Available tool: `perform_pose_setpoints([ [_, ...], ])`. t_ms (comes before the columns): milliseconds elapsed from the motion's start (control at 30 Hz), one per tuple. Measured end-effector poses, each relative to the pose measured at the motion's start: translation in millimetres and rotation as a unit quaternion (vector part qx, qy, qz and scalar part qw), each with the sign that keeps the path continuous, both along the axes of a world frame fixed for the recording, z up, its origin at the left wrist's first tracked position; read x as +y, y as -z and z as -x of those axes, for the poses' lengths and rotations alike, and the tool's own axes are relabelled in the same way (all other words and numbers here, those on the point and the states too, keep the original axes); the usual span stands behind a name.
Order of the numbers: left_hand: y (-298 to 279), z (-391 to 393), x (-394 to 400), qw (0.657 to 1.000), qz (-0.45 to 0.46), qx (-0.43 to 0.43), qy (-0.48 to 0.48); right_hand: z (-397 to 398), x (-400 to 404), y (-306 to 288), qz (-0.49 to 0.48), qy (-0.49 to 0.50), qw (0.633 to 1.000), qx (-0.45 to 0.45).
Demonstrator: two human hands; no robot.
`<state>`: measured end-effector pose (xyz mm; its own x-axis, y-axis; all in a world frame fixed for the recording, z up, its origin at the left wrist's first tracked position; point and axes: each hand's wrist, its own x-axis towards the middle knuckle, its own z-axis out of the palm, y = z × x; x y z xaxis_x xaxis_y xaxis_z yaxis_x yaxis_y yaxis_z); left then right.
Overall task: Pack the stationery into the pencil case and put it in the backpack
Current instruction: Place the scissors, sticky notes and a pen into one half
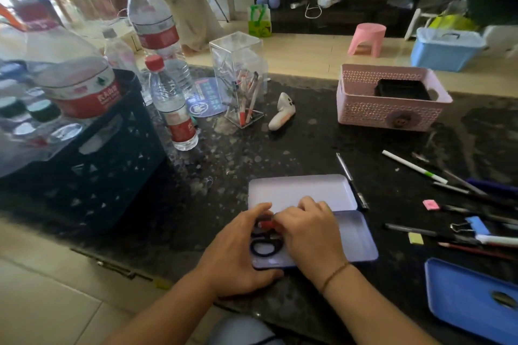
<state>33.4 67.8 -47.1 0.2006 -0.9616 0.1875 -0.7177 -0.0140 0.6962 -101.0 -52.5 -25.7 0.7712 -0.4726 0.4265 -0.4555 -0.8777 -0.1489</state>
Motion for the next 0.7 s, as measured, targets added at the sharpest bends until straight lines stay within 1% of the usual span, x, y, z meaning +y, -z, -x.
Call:
perform_pose_setpoints([
  [67,0.9,-0.2,-0.6,1.0,0.006,-0.007,0.0,2.5,5.2,1.6,-0.007,0.008,1.0,0.003],
  [167,-0.7,-1.3,-0.3,1.0,0.009,-0.012,0.004,16.9,3.4,0.5,-0.041,0.047,0.998,-0.002],
  [233,-1.2,-2.2,0.5,1.0,0.02,-0.008,0.007,27.2,-2.1,1.9,-0.065,0.061,0.996,0.01],
  [367,3.0,-1.3,1.0,0.999,0.016,-0.027,-0.032,35.6,-9.2,3.7,-0.12,0.072,0.99,0.012],
  [467,10.0,-1.3,1.1,0.998,0.007,-0.044,-0.036,37.4,-16.3,5.0,-0.139,0.077,0.987,0.018],
  [533,12.4,-3.0,0.6,0.999,0.007,-0.044,-0.03,39.3,-21.6,6.1,-0.125,0.087,0.988,0.028],
  [600,12.2,-4.5,0.3,0.999,0.005,-0.042,-0.025,38.9,-23.0,5.2,-0.089,0.087,0.991,0.056],
  [700,10.4,-5.0,0.0,0.999,0.007,-0.039,-0.021,31.4,-18.9,1.3,-0.046,0.055,0.993,0.095],
])
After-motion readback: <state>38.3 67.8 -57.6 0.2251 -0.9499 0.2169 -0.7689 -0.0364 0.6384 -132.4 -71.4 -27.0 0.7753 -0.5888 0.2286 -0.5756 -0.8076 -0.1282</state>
